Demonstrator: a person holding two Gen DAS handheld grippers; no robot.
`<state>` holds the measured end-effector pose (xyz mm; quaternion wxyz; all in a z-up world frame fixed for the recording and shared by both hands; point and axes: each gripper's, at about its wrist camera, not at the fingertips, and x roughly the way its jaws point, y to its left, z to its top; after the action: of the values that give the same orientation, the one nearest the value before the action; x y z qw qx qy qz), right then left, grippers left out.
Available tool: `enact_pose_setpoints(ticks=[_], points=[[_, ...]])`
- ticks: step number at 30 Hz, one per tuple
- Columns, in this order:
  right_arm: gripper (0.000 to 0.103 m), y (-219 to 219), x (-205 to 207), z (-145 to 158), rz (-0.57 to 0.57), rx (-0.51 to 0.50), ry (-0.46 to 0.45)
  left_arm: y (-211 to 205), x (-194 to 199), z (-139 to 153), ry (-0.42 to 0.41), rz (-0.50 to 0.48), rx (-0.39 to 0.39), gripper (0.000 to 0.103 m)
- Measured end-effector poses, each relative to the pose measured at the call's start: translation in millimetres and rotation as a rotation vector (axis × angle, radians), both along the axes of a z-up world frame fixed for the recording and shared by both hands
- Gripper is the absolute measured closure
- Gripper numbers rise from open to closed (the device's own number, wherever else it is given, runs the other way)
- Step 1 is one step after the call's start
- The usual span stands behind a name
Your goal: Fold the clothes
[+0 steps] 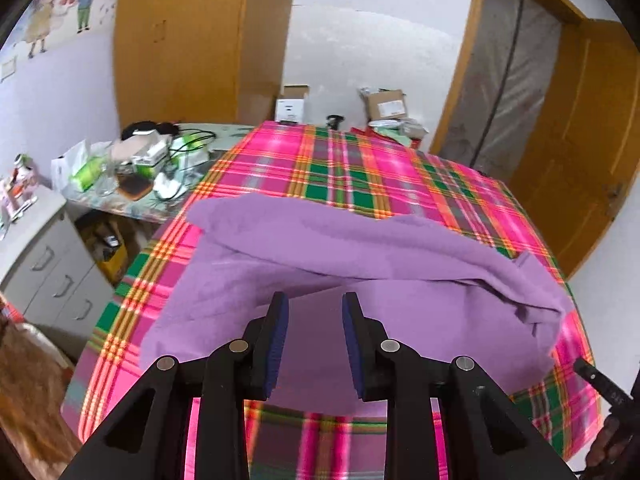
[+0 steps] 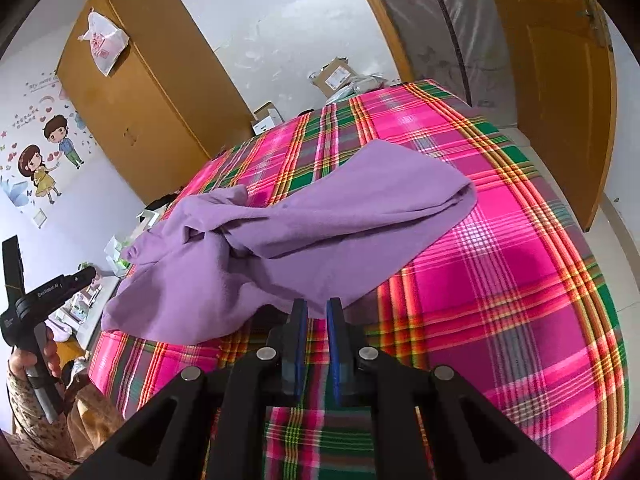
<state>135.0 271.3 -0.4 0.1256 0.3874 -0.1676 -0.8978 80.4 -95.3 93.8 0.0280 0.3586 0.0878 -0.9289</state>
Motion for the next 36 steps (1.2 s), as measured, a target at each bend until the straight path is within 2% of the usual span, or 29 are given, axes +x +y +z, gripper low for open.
enact_pose_setpoints(ticks=[8, 14, 18, 19, 21, 24, 27, 32, 36], points=[[0.092, 4.7, -0.4, -0.4, -0.001, 0.013, 0.001, 27.2, -10.4, -0.9, -0.008, -0.053, -0.021, 0.075], [0.091, 3.1, -2.4, -0.9, 0.009, 0.017, 0.000, 31.1, -14.0, -4.3, -0.011, -0.056, -0.047, 0.075], [0.090, -10.6, -6.0, 6.9, 0.047, 0.043, 0.032, 28.1, -16.0, -5.8, -0.010, -0.040, -0.070, 0.075], [0.088, -18.1, -8.8, 11.0, 0.067, 0.055, 0.048, 25.8, -17.0, -7.0, -0.011, -0.036, -0.067, 0.075], [0.072, -38.8, -17.5, 20.2, 0.119, 0.092, 0.088, 18.5, -19.1, -9.9, -0.017, -0.020, -0.072, 0.075], [0.068, -74.8, -36.3, 27.2, 0.198, 0.151, 0.143, 5.4, -21.7, -16.5, -0.033, 0.015, -0.086, 0.075], [0.052, -107.0, -61.5, 22.7, 0.252, 0.212, 0.141, -5.7, -25.0, -24.4, -0.053, 0.054, -0.110, 0.075], [0.050, -152.3, -107.6, -3.4, 0.299, 0.308, 0.051, -18.6, -35.2, -40.6, -0.092, 0.075, -0.107, 0.075], [0.047, -182.2, -132.0, -23.8, 0.277, 0.435, -0.009, -28.8, -45.8, -51.8, -0.119, 0.081, -0.107, 0.073]])
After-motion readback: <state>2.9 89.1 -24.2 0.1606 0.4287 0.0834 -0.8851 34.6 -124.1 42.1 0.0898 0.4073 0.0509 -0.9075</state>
